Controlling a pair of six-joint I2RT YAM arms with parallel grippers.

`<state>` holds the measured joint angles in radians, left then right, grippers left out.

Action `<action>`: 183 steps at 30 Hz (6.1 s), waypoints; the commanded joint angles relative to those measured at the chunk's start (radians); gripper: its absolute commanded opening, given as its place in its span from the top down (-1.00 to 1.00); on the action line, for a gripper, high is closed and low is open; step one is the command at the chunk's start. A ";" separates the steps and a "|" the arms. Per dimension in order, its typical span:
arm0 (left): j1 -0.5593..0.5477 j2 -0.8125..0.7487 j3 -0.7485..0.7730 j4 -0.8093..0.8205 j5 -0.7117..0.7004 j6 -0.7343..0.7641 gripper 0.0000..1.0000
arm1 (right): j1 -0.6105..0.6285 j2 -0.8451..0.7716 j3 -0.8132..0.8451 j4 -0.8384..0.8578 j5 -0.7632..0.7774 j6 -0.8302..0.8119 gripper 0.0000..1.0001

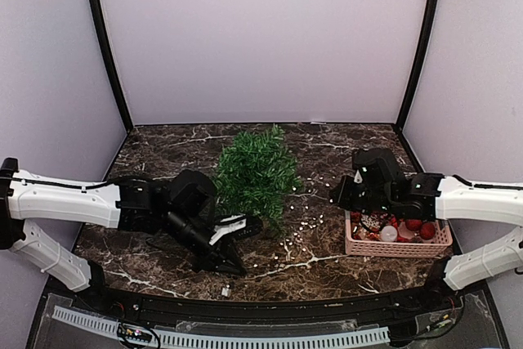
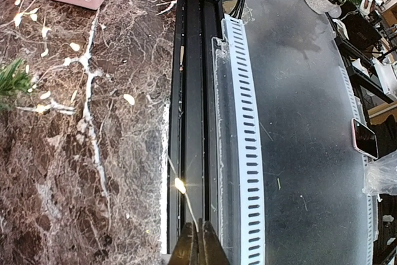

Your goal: Decorate the small christmas tree

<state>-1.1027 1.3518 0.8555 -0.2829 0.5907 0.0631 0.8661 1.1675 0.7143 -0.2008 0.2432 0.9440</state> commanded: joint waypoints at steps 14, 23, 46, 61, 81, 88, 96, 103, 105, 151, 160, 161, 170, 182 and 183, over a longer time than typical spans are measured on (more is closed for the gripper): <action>-0.020 -0.081 0.126 0.069 -0.076 0.012 1.00 | -0.038 -0.265 0.196 -0.442 0.478 -0.057 1.00; -0.018 -0.115 0.168 0.077 -0.153 0.029 1.00 | -0.363 -0.224 0.356 -0.411 0.534 -0.389 1.00; -0.013 -0.007 0.225 0.134 -0.103 0.023 1.00 | -0.650 -0.336 0.084 -0.182 -0.517 -0.577 -0.74; -0.010 -0.026 0.320 0.016 -0.137 -0.040 1.00 | -0.087 -0.207 0.041 0.285 -0.920 -0.493 -0.79; -0.010 -0.038 0.421 -0.028 -0.149 -0.057 1.00 | 0.151 -0.064 -0.056 0.469 -0.460 -0.495 0.44; -0.009 -0.069 0.438 -0.021 -0.161 -0.050 1.00 | 0.153 -0.127 -0.174 0.658 -0.275 -0.446 0.61; -0.004 -0.091 0.478 -0.012 -0.149 -0.036 1.00 | 0.155 -0.029 -0.177 0.764 -0.259 -0.432 0.64; 0.016 -0.129 0.472 0.003 -0.133 -0.054 1.00 | 0.155 0.009 -0.220 0.849 -0.147 -0.423 0.65; 0.033 -0.148 0.455 0.014 -0.119 -0.058 1.00 | 0.155 0.018 -0.232 0.863 -0.122 -0.425 0.66; 0.300 -0.364 -0.358 0.532 -0.697 0.072 1.00 | 0.442 0.069 -0.019 0.301 -0.284 -0.284 1.00; 0.303 -0.180 -0.290 0.542 -0.596 0.108 1.00 | 0.445 0.036 -0.074 0.351 -0.191 -0.236 1.00; 0.302 -0.171 -0.287 0.545 -0.595 0.112 1.00 | 0.445 0.033 -0.077 0.350 -0.190 -0.231 1.00; 0.303 -0.121 -0.276 0.576 -0.599 0.101 1.00 | 0.446 0.013 -0.097 0.353 -0.199 -0.214 1.00; 0.302 -0.254 -0.317 0.462 -0.709 -0.013 -0.21 | 0.451 0.021 -0.085 0.355 -0.182 -0.223 1.00; 0.302 -0.281 -0.326 0.454 -0.695 -0.044 -0.23 | 0.452 0.020 -0.085 0.356 -0.178 -0.223 1.00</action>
<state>-0.8051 1.1576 0.5537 0.2283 -0.0864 0.1001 1.3052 1.1984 0.6220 0.1120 0.0422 0.7193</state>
